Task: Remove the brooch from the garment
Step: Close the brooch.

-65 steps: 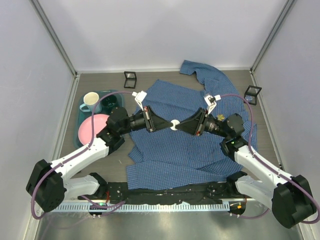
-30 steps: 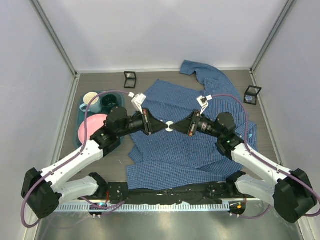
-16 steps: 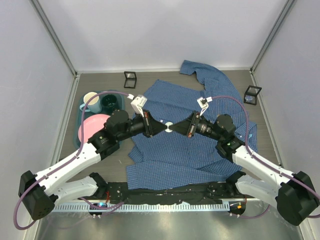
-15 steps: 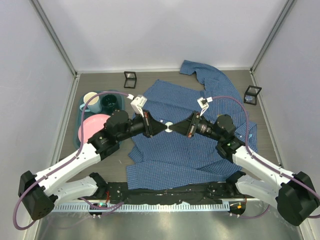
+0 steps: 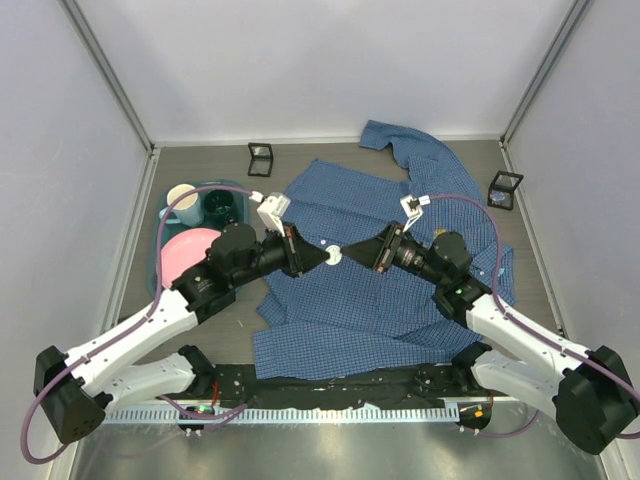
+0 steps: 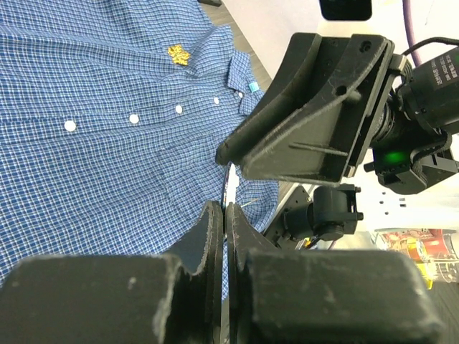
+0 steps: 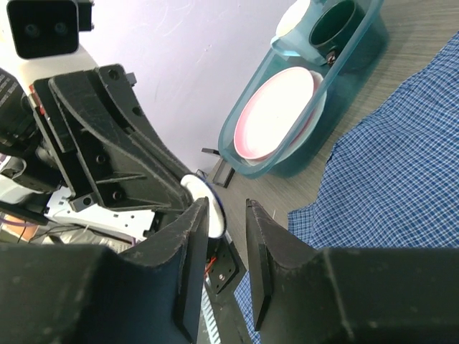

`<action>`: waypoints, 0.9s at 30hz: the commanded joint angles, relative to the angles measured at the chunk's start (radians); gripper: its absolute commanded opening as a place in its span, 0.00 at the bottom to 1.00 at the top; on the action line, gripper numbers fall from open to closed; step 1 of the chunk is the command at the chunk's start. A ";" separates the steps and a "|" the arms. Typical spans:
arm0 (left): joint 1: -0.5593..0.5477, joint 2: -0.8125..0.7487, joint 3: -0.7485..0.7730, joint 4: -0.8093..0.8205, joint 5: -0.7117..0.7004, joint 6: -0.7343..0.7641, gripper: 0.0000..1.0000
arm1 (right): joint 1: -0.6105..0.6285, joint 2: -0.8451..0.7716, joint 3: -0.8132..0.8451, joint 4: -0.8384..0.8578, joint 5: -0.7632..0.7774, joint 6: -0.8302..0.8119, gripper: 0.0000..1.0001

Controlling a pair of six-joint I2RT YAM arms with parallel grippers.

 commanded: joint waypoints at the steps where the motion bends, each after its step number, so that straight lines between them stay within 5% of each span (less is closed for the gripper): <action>1: -0.005 -0.033 0.049 -0.022 -0.003 0.019 0.00 | -0.011 -0.029 0.000 0.020 0.055 -0.018 0.34; 16: -0.004 -0.059 0.042 0.003 -0.029 -0.063 0.00 | -0.012 -0.066 -0.034 0.073 -0.089 -0.084 0.52; 27: 0.012 -0.056 0.002 0.145 0.052 -0.180 0.00 | 0.011 -0.022 -0.031 0.208 -0.147 -0.032 0.50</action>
